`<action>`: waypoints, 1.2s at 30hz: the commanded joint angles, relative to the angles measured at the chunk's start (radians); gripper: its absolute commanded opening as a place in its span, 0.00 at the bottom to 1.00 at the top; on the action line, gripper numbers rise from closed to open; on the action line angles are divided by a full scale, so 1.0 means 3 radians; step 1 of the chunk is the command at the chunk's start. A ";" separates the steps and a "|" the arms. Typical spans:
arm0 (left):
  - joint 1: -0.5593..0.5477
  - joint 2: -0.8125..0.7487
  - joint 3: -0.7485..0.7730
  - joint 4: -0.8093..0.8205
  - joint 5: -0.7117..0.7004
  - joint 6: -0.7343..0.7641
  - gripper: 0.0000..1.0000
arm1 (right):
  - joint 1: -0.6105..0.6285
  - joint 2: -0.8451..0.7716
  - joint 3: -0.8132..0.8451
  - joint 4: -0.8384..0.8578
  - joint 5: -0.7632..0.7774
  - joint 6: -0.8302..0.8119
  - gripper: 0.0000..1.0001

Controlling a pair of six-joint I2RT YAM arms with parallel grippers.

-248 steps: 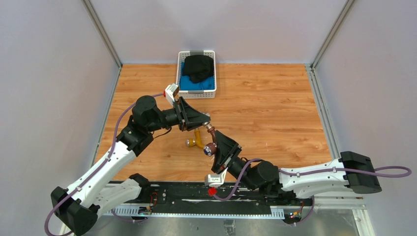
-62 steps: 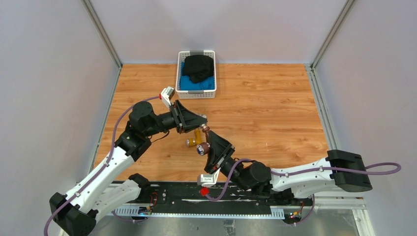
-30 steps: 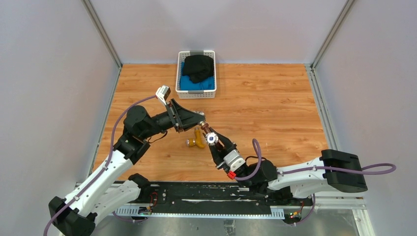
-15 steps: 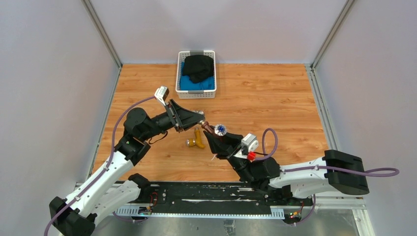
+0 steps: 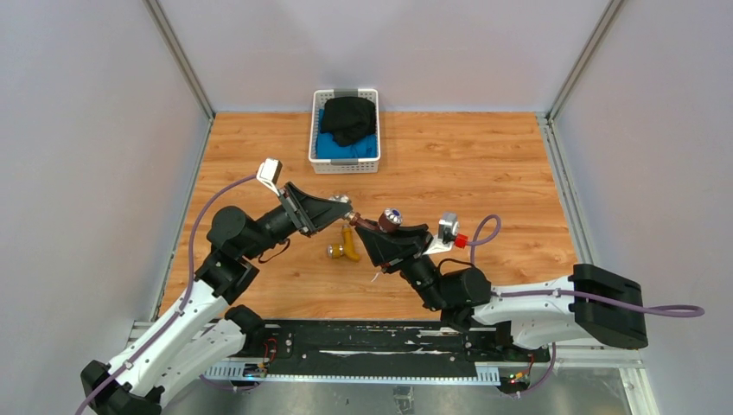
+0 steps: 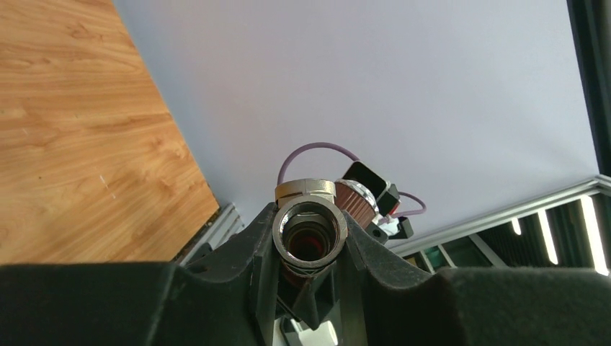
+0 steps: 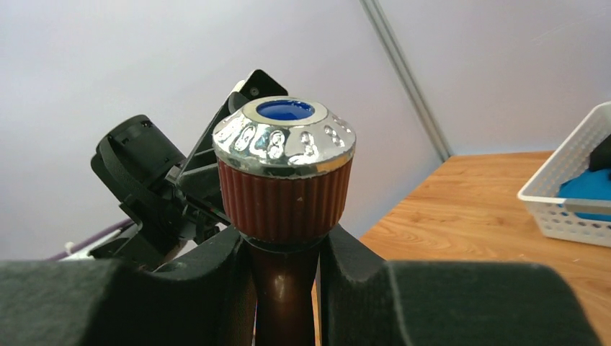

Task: Install the water faucets
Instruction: Install the water faucet onto the adaptor.

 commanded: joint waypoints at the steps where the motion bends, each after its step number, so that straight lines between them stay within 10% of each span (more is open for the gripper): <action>1: -0.0147 -0.0172 0.0020 0.0291 -0.0112 0.0248 0.00 | -0.0142 0.0062 -0.0020 0.0071 0.0129 0.0473 0.00; 20: -0.0945 -0.0348 -0.0282 0.0459 -0.1078 0.0976 0.00 | -0.0203 0.0343 0.0093 0.0265 -0.0490 0.0243 0.00; 36: -0.1198 -0.0413 -0.0474 0.1068 -0.0766 0.1527 0.00 | -0.0585 0.0455 0.0191 0.0294 -0.1587 0.0672 0.00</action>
